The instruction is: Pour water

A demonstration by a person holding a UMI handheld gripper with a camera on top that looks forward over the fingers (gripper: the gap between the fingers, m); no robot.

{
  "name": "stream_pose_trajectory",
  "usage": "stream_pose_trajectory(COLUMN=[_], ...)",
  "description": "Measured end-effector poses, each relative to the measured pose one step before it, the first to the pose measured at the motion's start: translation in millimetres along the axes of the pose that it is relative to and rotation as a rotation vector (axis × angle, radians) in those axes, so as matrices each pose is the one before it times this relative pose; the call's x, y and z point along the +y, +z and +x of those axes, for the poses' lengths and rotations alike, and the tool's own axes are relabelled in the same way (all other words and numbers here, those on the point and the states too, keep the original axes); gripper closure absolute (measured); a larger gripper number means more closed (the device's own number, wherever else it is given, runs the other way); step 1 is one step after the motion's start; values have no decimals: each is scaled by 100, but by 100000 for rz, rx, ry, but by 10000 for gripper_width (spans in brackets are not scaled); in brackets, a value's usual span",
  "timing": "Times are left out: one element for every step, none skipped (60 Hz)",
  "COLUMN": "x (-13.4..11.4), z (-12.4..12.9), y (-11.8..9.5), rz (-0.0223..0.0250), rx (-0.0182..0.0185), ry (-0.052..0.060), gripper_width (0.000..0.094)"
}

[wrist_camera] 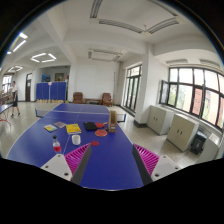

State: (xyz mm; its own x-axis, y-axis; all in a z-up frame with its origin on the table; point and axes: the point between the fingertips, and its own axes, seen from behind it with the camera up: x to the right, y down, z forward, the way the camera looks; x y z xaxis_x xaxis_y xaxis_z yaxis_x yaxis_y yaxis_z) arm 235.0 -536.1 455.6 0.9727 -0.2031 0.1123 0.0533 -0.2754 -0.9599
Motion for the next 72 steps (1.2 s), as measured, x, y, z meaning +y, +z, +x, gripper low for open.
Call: stream_pose_trajectory(x=[66, 150, 213, 291, 333, 367, 416, 848, 494, 467, 568, 582, 618, 721, -375, 1498, 1460, 1077, 1182, 1148, 1170, 1253, 766, 1739, 1228, 1182, 1133, 1058, 1036, 974, 1292, 225, 336, 267, 213, 174, 70, 348, 120, -184, -250, -256, -294, -516, -345, -376, -436, -774, -171, -438, -499, -516, -592, -861, -486, -759, 203, -318, -353, -296, -252, -249, -889, 162, -506, -265, -217, -178, -178, -199, -165, -120], z=[791, 20, 23, 12, 43, 32, 35, -712, -86, -109, -124, -183, -215, -256, 116, -523, -303, -372, -481, -558, -666, -612, -88, -1204, -742, -791, -866, -912, -936, -976, -941, -1150, -1109, -1179, -1188, -1194, -1177, -1220, -1118, -1135, -1082, -1030, -1037, -1091, -959, -880, -830, -450, -761, -714, -699, -661, -519, -468, -449, -41, -400, -224, -259, -275, -307, -280, -138, 79, -310, -92, -56, -31, 100, 208, 201, 82], y=[285, 41, 57, 76, 119, 202, 242, 947, 352, 392, 424, 412, 443, 514, -1040, 995, 1104, 540, 574, 605, 571, 577, -861, 1777, 611, 608, 607, 606, 682, 670, 619, 173, 704, 656, 665, 671, 709, 645, 991, 735, 804, 842, 855, 673, 932, 959, 1020, 455, 2123, 1085, 1062, 1153, 1173, 115, 1095, 243, 2536, 1084, 1073, 1109, 1127, 1011, -373, 1098, 1387, 819, 850, 800, 728, 663, 615, 565], rz=[-417, -318, -473, -643, -701, -649, -651, -298, -730, -656, -592, -493, -378, -238, -667, -191, -619, -962, -947, -759, -704, -889, -1323, -831, -1234, -1251, -1306, -1260, -1245, -1375, -1160, -780, -257, -29, 39, -50, -70, -319, 440, 442, 646, 715, 645, 361, 550, 605, 659, 506, 931, 699, 720, 920, 1177, 1037, 1020, 576, 1085, 944, 883, 721, 564, 491, 273, 946, 692, 767, 673, 556, 575, 699, 732, 588], rx=[37, 118, 97, 62, 94, 65, 39, 23, -62, -101, -132, -243, -287, -332, -410, -241, -294, -375, -500, -617, -784, -680, -741, -589, -720, -726, -751, -761, -783, -845, -1089, -992, -1287, -1338, -1386, -1416, -1430, -1482, -1294, -1422, -1329, -1237, -1110, -1178, -769, -651, -502, -628, -35, -297, -424, -464, -340, -462, -89, -21, 369, 294, 301, 132, -137, -264, -302, 294, 383, 404, 376, 323, 662, 1059, 1035, 610], ry=[14, -100, -94, -92, -88, -81, -58, -36, -26, -38, -68, -109, -165, -222, -205, -357, -361, -386, -360, -335, -394, -475, -554, -456, -505, -463, -436, -313, -164, -41, 66, 235, 477, 534, 592, 637, 649, 542, 326, 269, -3, -159, -295, -276, -393, -339, -265, -97, -267, -66, 64, 166, 231, 329, 311, 310, 278, 336, 370, 294, 184, 49, 103, 12, 176, 127, 56, -32, 26, 199, 298, 269], gripper_width=[84, 84, 84, 84, 83, 86, 84, 85, 86, 84, 83, 86, 85, 84, 85, 87, 83, 85, 84, 85, 82, 87, 90, 93, 90, 88, 92, 85, 82, 88, 85, 84, 86, 84, 83, 84, 84, 84, 84, 87, 82, 81, 80, 78, 80, 78, 77, 81, 77, 78, 80, 82, 82, 82, 85, 83, 81, 85, 84, 91, 86, 85, 86, 85, 85, 84, 85, 94, 100, 116, 133, 162])
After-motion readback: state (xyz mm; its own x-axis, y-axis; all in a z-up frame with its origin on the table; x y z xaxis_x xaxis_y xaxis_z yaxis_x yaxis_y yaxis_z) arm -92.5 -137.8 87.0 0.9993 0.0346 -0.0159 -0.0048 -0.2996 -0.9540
